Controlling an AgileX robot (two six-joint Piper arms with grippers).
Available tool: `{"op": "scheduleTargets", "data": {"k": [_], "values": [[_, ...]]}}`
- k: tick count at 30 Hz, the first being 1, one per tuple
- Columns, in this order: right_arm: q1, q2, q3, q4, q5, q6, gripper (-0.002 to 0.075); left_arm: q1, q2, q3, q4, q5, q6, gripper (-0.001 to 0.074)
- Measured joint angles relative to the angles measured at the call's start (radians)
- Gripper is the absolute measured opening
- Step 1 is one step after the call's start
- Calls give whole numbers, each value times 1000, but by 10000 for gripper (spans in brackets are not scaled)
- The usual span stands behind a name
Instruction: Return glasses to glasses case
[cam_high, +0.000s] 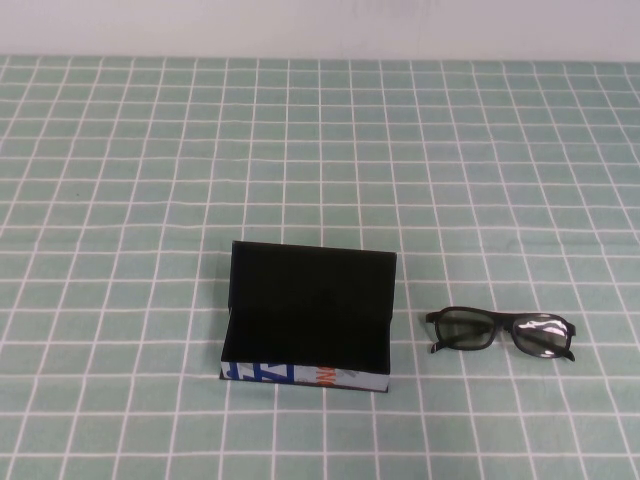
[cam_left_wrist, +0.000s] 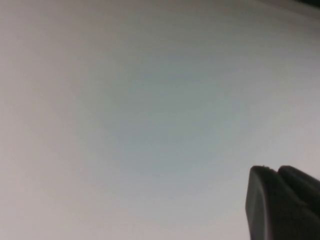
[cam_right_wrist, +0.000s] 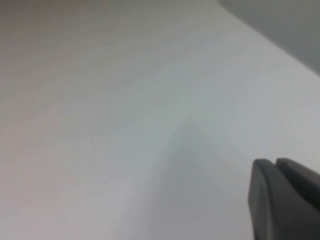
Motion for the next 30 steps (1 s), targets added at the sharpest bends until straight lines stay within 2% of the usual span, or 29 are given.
{"op": "scheduleTargets", "data": {"k": [4, 11, 14, 16, 20, 25, 30], "values": [[0, 131, -148, 0, 202, 4, -13, 0, 109, -140, 72, 180, 0, -2], [0, 426, -416, 5, 782, 4, -13, 0, 318, -344, 96, 743, -16, -2], [0, 569, -493, 23, 984, 4, -13, 0, 416, -378, 80, 927, -18, -2], [0, 628, -518, 29, 1045, -3, -13, 0, 479, -383, 78, 1027, -18, -2], [0, 721, -529, 44, 1025, -32, -13, 0, 582, -383, 85, 1172, -12, -2], [0, 802, -531, 107, 1020, -51, -13, 0, 671, -383, 90, 1247, 0, -2], [52, 925, -579, 109, 1155, -303, -13, 0, 729, -383, 20, 1256, 0, -2]]}}
